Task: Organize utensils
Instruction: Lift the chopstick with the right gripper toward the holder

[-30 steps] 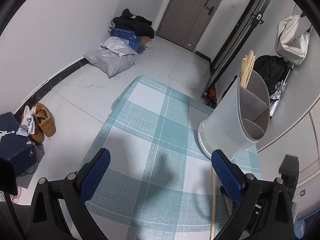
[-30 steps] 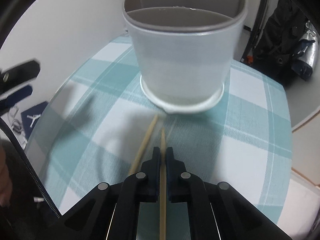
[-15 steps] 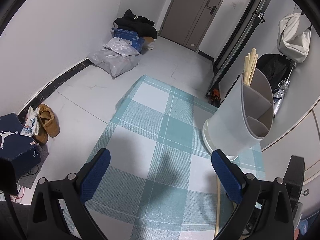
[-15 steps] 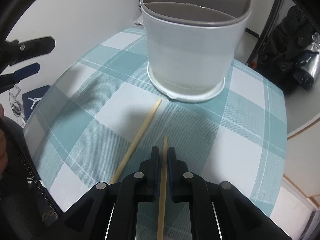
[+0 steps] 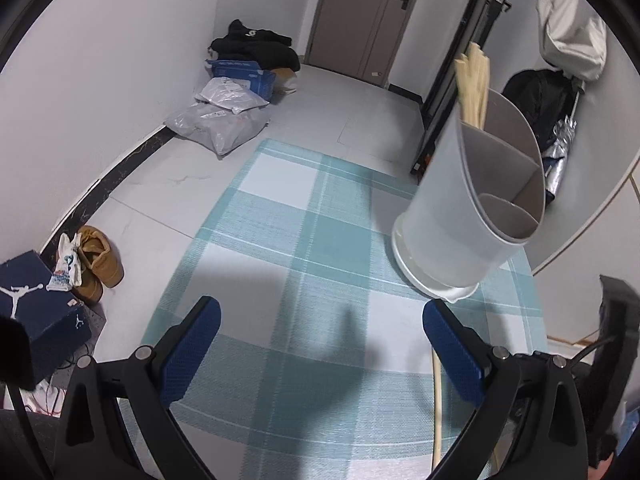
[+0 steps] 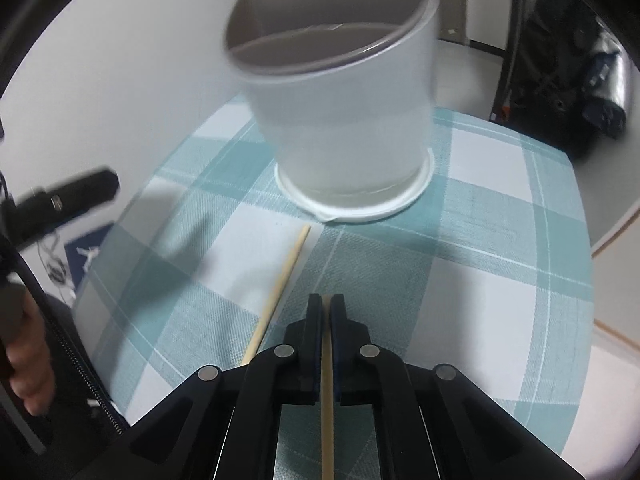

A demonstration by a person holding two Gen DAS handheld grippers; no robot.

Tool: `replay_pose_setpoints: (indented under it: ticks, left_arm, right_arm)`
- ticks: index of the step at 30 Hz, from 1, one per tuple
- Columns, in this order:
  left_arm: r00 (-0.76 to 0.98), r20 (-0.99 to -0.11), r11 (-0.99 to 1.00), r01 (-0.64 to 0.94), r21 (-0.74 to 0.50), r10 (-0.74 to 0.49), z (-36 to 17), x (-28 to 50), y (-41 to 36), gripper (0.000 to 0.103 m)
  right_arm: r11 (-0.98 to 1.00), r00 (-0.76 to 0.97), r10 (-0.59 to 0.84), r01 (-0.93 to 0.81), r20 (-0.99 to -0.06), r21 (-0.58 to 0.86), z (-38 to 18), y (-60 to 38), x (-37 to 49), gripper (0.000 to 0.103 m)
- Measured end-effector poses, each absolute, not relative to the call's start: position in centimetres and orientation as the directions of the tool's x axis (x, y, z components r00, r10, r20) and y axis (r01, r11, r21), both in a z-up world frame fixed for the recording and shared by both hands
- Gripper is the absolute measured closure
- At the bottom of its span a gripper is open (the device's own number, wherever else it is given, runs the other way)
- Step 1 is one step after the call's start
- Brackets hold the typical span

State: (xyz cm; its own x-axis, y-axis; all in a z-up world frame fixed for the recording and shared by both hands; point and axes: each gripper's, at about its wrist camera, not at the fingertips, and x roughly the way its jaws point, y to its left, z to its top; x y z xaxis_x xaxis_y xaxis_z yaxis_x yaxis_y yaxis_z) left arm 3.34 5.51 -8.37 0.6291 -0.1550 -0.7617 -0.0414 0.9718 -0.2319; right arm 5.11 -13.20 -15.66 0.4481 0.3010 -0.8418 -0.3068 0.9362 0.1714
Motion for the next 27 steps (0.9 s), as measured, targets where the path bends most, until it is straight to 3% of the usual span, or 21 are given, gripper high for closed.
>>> replay_pose_setpoints:
  ticks: [16,27]
  left_arm:
    - [0.523,-0.826,0.976,0.06,-0.21,-0.21,-10.3,3.6,2.0,0.004]
    - [0.458,-0.863,0.977,0.129,-0.172,-0.213,-11.4,4.9,-1.3,0.014]
  right_arm:
    - [0.782,0.507,0.553,-0.044,-0.661,0.621,-14.7,-22.6,5.7,0.1]
    - [0.688,0.588,0.587,0.001,-0.557,0.726,-13.6,-26.9,5.5,0.1]
